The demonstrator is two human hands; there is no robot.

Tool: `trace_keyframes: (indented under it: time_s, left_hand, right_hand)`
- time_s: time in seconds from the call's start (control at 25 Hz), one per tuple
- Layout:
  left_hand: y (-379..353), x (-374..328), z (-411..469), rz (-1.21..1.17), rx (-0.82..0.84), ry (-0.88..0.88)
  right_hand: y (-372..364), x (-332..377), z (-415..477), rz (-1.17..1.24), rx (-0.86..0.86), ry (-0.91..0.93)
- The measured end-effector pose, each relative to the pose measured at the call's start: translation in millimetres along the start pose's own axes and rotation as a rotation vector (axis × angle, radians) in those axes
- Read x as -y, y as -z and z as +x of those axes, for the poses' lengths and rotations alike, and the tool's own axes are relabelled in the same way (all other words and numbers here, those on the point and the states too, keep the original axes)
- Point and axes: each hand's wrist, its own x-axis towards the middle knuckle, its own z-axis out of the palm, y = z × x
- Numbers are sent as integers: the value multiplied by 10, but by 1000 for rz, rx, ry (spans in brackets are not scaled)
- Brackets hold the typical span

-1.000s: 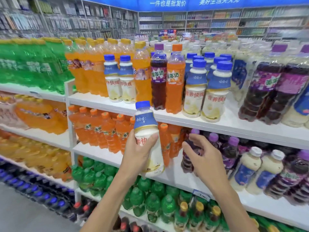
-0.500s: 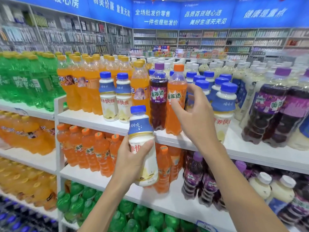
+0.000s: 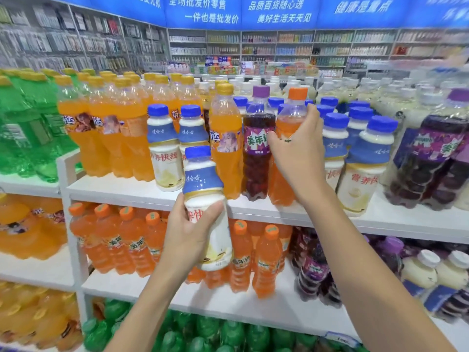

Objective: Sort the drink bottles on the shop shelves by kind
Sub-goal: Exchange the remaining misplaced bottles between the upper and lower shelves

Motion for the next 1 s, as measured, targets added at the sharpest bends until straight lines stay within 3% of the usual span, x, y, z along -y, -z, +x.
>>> trace_keyframes:
  time_s: [0.32, 0.6, 1.0]
  left_hand:
    - [63, 132, 110, -41, 112, 19]
    - [-58, 154, 61, -59, 170, 4]
    - [-286, 122, -83, -124, 192, 30]
  right_hand:
    - [-65, -95, -143, 50, -182, 14]
    - [-143, -288, -375, 267, -86, -48]
    - [300, -462, -748, 652, -55, -148]
